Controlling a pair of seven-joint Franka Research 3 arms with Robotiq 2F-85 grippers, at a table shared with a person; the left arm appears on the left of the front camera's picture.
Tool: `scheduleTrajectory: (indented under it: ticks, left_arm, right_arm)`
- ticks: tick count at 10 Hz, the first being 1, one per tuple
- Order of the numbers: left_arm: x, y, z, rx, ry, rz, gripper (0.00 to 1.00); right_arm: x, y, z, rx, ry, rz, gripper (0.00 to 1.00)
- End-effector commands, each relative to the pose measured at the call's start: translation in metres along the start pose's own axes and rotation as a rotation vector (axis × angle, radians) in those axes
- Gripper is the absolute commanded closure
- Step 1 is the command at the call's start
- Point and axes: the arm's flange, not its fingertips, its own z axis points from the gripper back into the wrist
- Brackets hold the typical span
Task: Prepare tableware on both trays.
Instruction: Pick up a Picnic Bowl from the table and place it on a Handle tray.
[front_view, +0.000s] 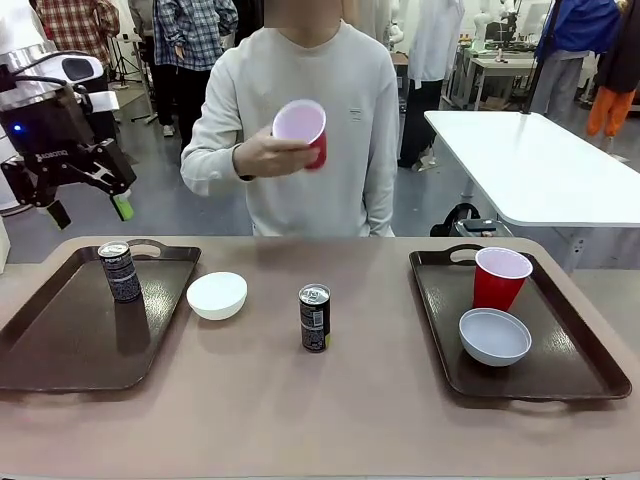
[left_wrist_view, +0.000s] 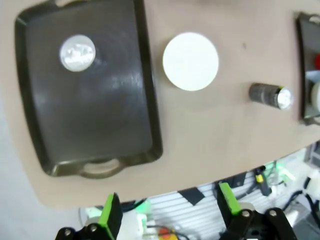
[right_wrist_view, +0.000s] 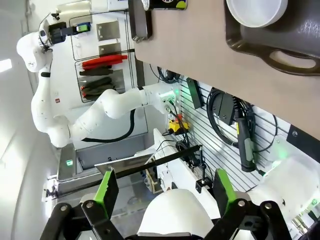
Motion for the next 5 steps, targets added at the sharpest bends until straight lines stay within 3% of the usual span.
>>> scheduleTrajectory:
  ticks: [1,2,3,5]
  left_arm:
    - [-0.005,0.008,0.007,0.002,0.041,0.005,0.00]
    - [0.000,0.000,0.000,0.000,0.000,0.000,0.00]
    - [-0.018,-0.005,-0.019,0.131,0.065,-0.032,0.00]
    - [-0.114,0.023,-0.009,0.188,0.091,-0.161,0.00]
  right_arm:
    - [-0.001,0.007,-0.002,0.005,-0.002,0.000,0.00]
    - [-0.001,0.007,-0.002,0.005,-0.002,0.000,0.00]
    - [-0.001,0.007,-0.002,0.005,-0.002,0.000,0.00]
    - [-0.001,0.007,-0.002,0.005,-0.002,0.000,0.00]
